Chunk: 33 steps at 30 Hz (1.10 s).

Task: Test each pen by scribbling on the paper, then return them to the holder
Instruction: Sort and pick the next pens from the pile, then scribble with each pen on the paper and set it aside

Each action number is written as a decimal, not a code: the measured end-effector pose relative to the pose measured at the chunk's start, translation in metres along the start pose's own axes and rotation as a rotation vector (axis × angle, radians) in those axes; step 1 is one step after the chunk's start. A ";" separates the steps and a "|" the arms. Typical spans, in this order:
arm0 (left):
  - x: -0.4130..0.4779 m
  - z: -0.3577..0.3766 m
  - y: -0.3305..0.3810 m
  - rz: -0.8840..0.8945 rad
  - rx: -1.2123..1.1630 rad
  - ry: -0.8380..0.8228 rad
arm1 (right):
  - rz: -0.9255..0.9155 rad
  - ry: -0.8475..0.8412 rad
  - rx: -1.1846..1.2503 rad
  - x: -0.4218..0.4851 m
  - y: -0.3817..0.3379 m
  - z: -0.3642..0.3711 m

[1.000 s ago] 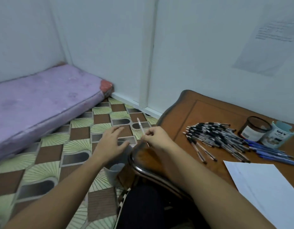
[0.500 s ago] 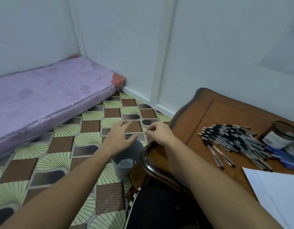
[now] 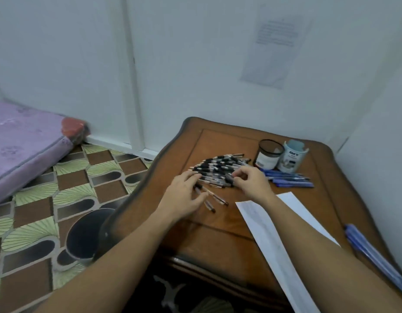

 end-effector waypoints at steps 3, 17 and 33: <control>0.021 0.038 0.035 0.092 -0.053 -0.076 | 0.149 0.114 -0.005 0.017 0.064 -0.037; 0.022 0.117 0.076 0.227 0.008 -0.262 | 0.133 0.141 -0.263 0.056 0.158 -0.070; 0.028 0.128 0.070 0.232 0.056 -0.364 | 0.098 0.202 -0.392 0.053 0.155 -0.075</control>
Point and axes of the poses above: each hand's wrist, its own x-axis towards the middle knuckle, its own z-axis out of the palm, y = z × x, the point moved 2 cm from there along x, towards the middle knuckle, and after that the axes turned 15 degrees about z, right-handed, at the moved point
